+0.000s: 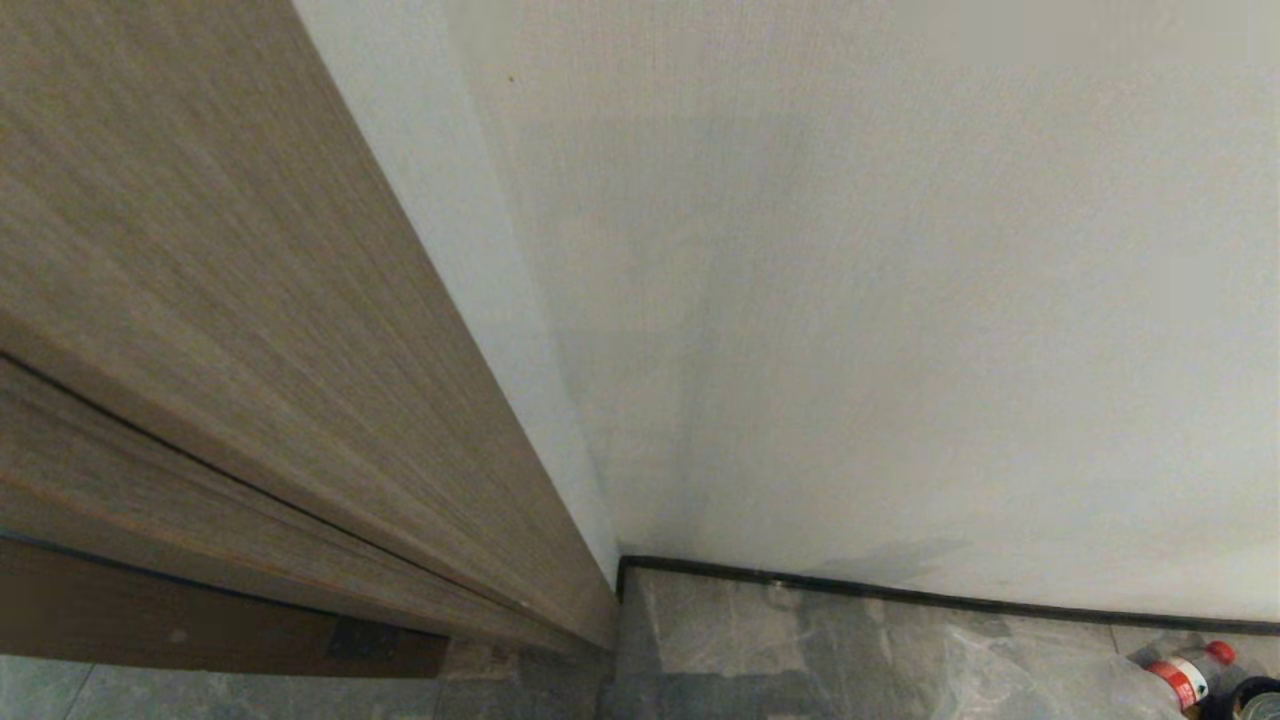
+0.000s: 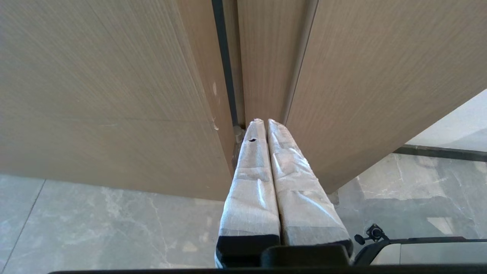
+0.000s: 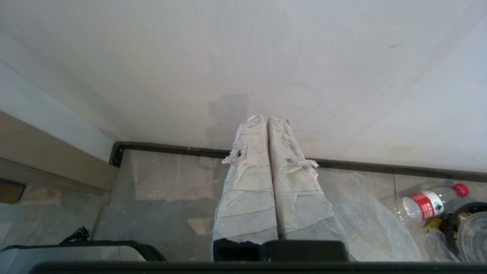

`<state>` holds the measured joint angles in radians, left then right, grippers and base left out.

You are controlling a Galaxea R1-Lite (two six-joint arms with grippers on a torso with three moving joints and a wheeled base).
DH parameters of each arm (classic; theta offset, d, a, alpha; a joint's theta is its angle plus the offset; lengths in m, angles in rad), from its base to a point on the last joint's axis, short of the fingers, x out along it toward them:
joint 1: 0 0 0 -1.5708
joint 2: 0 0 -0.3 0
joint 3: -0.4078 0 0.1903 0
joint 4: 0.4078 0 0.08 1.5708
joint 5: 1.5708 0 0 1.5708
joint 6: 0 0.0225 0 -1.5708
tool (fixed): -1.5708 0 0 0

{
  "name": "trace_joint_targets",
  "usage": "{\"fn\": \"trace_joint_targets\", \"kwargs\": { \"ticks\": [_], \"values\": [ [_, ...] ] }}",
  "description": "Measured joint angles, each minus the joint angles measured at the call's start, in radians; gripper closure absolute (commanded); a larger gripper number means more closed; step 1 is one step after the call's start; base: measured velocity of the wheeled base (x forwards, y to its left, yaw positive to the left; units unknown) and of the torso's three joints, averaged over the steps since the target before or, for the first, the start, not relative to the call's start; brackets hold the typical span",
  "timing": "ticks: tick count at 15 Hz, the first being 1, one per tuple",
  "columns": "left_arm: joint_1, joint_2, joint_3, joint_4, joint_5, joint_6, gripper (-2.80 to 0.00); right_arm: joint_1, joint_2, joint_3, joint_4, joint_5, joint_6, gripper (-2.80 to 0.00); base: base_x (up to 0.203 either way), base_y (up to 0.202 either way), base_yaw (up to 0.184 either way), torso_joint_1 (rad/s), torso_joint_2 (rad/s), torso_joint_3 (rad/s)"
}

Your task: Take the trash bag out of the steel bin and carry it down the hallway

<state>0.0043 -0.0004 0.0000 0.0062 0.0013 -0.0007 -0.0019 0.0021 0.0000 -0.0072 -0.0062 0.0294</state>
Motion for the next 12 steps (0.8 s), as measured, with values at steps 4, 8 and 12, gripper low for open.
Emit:
{"fn": "trace_joint_targets", "kwargs": {
  "ticks": [4, 8, 12],
  "values": [
    [0.0, 0.0, 0.0, -0.001, 0.0, 0.009, 0.0, 0.0, -0.003, 0.0, 0.0, 0.0, 0.001, 0.0, 0.0, 0.0, 0.0, 0.0, 0.0, 0.0],
    [0.0, 0.0, 0.0, 0.0, 0.0, -0.006, 0.0, 0.0, -0.004, 0.0, 0.0, 0.0, 0.001, 0.0, 0.0, 0.0, 0.0, 0.003, 0.0, 0.137],
    [0.0, 0.0, 0.0, 0.0, 0.0, -0.005, 0.0, 0.0, -0.004, 0.0, 0.0, 0.0, 0.0, 0.0, 0.0, 0.0, 0.0, 0.001, 0.0, 0.191]
  ]
}}
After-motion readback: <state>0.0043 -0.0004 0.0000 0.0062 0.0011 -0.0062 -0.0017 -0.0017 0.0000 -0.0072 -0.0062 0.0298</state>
